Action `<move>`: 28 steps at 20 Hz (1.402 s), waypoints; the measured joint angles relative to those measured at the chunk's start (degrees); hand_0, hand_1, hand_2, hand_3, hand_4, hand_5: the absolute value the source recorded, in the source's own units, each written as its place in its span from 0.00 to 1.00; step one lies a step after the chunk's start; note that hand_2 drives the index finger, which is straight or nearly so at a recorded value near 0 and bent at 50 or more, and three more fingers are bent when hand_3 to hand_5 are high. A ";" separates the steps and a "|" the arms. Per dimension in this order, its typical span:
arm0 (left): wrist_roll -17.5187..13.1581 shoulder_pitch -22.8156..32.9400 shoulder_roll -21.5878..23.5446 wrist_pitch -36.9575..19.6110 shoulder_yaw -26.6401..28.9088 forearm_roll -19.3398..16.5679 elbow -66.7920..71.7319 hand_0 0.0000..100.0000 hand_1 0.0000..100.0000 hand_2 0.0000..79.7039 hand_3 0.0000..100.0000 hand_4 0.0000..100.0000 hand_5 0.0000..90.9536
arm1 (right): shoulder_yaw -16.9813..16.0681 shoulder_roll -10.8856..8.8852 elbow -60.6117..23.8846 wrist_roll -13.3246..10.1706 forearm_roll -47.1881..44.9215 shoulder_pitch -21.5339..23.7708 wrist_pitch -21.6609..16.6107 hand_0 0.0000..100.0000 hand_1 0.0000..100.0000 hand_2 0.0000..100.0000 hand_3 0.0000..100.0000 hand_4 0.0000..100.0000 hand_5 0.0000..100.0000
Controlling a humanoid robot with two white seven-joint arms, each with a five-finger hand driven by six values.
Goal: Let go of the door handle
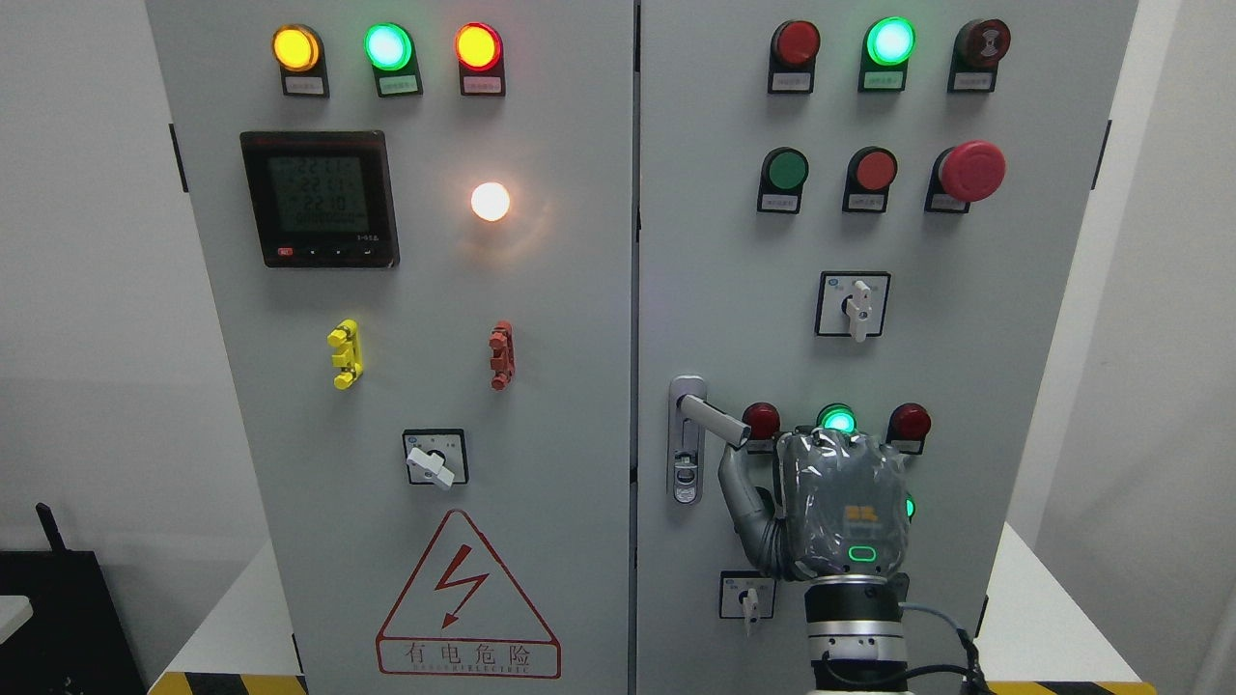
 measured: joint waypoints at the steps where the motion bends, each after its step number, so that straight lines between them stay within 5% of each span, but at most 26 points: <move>1: 0.00 0.00 0.00 0.00 0.00 0.00 0.00 0.12 0.39 0.00 0.00 0.00 0.00 | -0.01 0.00 0.00 0.02 -0.02 -0.04 0.00 0.60 0.00 1.00 1.00 1.00 0.97; 28: 0.00 0.00 0.00 0.00 0.00 0.00 0.00 0.12 0.39 0.00 0.00 0.00 0.00 | -0.20 -0.08 0.08 0.04 -0.21 -0.45 0.00 0.60 0.00 1.00 1.00 1.00 0.97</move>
